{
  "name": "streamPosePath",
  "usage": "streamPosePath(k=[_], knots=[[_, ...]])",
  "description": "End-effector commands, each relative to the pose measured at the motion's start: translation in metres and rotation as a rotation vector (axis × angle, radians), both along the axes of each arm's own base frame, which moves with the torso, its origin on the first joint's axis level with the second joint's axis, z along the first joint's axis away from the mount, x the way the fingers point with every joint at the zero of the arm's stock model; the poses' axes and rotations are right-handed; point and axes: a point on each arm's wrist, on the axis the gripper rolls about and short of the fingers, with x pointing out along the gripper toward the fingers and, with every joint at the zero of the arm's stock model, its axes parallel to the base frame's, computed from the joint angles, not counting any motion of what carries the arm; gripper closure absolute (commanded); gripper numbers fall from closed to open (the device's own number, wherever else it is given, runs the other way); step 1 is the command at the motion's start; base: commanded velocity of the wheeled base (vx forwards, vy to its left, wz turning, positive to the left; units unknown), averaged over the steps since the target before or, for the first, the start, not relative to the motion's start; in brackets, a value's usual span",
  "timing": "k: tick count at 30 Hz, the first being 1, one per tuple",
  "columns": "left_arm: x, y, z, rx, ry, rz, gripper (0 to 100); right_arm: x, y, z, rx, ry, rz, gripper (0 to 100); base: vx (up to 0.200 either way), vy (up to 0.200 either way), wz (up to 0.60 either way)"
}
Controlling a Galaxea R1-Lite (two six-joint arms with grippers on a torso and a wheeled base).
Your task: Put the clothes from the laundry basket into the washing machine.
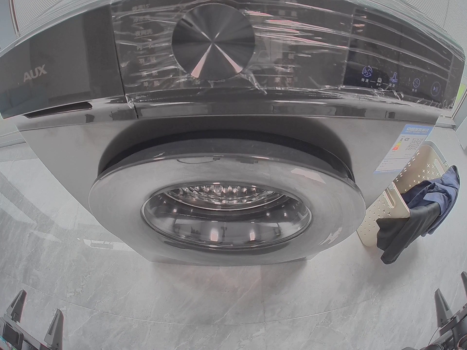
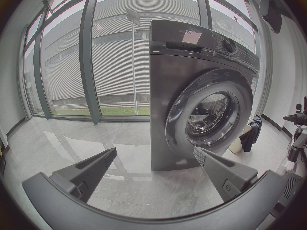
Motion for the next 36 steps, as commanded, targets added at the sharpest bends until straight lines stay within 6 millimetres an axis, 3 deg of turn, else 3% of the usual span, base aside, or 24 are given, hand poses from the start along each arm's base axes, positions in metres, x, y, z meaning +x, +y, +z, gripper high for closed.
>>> streamPosePath(k=[1,3,8,11,17,20,25,36], knots=[[0.000,0.000,-0.005,0.001,0.001,-0.002,0,-0.008,0.000,0.058,0.047,-0.121,0.023,0,0.000,0.000,0.00],[0.000,0.000,-0.005,0.001,0.001,-0.002,0,0.008,0.001,0.071,0.054,-0.034,0.086,0,0.000,0.000,0.00],[0.000,0.000,-0.005,0.001,0.001,-0.002,0,0.056,0.007,0.074,0.059,0.222,0.261,0,0.000,0.000,0.00],[0.000,0.000,-0.005,0.001,0.001,-0.002,0,0.085,0.019,0.076,0.055,0.318,0.473,0,0.000,0.000,0.00],[0.000,0.000,-0.005,0.001,0.001,-0.002,0,0.143,0.043,0.072,0.077,0.420,0.515,0,0.000,0.000,0.00],[0.000,0.000,-0.005,0.001,0.003,-0.002,0,0.161,0.058,0.073,0.102,0.376,0.509,0,0.000,0.000,0.00],[0.000,0.000,-0.005,0.001,0.003,-0.002,0,0.172,0.081,0.073,0.097,0.377,0.543,0,0.000,0.000,0.00],[0.000,0.000,-0.005,0.000,0.003,-0.002,0,0.211,0.104,0.091,0.085,0.338,0.560,0,0.000,0.000,0.00]])
